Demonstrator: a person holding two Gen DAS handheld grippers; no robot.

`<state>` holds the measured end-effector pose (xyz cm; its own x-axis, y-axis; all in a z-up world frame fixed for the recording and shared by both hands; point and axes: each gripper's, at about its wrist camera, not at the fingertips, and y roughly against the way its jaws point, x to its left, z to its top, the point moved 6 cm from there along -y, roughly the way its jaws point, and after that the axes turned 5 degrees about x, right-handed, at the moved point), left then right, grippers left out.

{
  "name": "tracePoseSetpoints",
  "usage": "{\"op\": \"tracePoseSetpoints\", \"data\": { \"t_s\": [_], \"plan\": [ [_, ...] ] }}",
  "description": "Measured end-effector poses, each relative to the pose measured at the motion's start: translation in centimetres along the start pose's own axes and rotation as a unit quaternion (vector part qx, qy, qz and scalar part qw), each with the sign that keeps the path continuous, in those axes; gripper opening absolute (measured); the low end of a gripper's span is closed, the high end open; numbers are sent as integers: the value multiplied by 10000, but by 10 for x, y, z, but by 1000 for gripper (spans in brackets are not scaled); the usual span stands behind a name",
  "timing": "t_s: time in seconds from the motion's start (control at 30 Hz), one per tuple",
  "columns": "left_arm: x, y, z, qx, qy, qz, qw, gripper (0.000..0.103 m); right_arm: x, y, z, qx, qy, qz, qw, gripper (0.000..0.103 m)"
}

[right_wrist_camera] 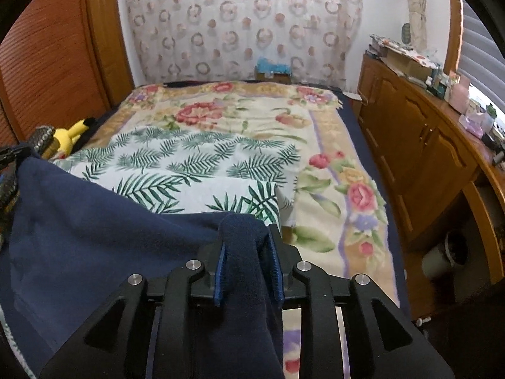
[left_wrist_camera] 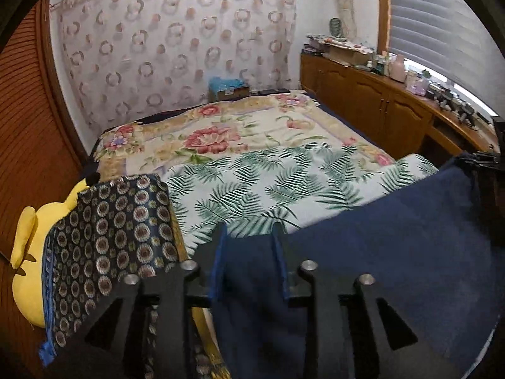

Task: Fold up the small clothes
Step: 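Lay the lifted shirt flat on the bed and open both grippers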

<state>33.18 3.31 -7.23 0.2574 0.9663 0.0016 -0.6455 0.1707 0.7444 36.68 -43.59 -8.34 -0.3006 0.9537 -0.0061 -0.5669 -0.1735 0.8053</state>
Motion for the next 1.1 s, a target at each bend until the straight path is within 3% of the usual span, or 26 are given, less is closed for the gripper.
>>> {"op": "tracePoseSetpoints", "data": {
  "t_s": [0.03, 0.2, 0.37, 0.77, 1.1],
  "plan": [
    [-3, 6, -3, -10, -14, 29, 10000, 41, 1, 3, -1, -19, -9, -37, 10000, 29],
    [-18, 38, -31, -118, -80, -129, 9998, 53, 5, 29, -16, -189, -175, -25, 9997, 49],
    [-36, 66, -72, -126, -70, -301, 9994, 54, 16, 54, -52, -178, -228, -54, 9996, 50],
    [-46, 72, -157, 221, 363, -304, 9986, 54, 42, 78, -143, 211, -408, 102, 9989, 50],
    [-50, 68, -182, 373, 593, -294, 9971, 54, 63, 75, -171, 299, -553, 352, 9974, 50]
  ]
}}
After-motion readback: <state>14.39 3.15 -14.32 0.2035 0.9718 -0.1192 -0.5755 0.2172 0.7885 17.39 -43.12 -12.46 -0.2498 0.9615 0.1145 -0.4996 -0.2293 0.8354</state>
